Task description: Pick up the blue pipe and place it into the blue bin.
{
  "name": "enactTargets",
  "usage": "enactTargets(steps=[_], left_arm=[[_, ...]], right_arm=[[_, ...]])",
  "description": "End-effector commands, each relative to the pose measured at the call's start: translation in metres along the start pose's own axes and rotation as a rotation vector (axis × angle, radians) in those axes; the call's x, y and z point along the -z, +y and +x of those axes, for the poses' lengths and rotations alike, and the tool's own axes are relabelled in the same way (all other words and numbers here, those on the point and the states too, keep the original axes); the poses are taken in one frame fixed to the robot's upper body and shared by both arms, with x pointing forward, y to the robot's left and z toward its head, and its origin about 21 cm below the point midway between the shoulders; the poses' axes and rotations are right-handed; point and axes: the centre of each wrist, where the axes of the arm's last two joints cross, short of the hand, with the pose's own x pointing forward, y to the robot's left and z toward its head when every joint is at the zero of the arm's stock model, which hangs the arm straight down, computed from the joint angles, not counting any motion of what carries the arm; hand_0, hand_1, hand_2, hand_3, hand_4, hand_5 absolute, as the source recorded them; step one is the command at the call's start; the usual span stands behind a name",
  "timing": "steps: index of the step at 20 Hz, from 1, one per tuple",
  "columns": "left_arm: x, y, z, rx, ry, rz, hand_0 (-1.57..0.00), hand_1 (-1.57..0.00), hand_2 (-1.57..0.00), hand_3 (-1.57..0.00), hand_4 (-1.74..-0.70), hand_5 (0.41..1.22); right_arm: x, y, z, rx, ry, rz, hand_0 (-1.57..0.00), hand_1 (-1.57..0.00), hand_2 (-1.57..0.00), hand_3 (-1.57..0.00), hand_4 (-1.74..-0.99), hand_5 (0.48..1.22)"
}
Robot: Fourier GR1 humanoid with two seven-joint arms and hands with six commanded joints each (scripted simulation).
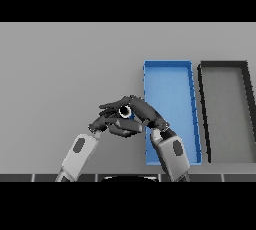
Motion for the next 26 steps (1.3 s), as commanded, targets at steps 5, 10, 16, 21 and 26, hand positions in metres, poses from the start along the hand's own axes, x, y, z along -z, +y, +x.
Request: enactTargets(steps=[5,10,16,21,26], left_arm=[[0.001,0.002,-0.001,0.004,0.026,-0.004,-0.01,-0.01,-0.01,0.00,-0.97,0.485],[-0.002,-0.005,0.001,0.010,0.004,-0.011,0.00,0.00,0.00,0.00,-0.95,0.473],[-0.010,0.000,0.005,0.011,-0.009,0.009,0.00,0.00,0.00,0.00,-0.95,0.470],[-0.012,0.005,0.004,0.013,-0.006,0.019,0.00,0.00,0.00,0.00,-0.95,0.470],[-0.011,0.007,0.002,0.020,-0.005,0.033,0.00,0.00,0.00,0.00,-0.94,0.460]], right_arm=[[0.005,-0.022,0.038,0.100,-0.038,-0.031,-1.57,-1.57,-1.57,-1.57,-1.494,1.221],[0.016,-0.068,0.080,0.134,-0.120,-0.147,-1.57,-1.57,-1.57,-1.57,-1.497,1.221],[-0.001,-0.124,0.097,0.019,-0.083,-0.402,-1.57,-1.57,-1.57,-1.57,-1.498,1.221],[-0.034,-0.152,0.063,0.004,0.078,-0.568,-1.57,-1.57,-1.57,-1.57,-1.499,1.221],[-0.065,-0.150,0.010,0.034,0.293,-0.669,-1.57,-1.57,-1.57,-1.57,-1.500,1.221]])
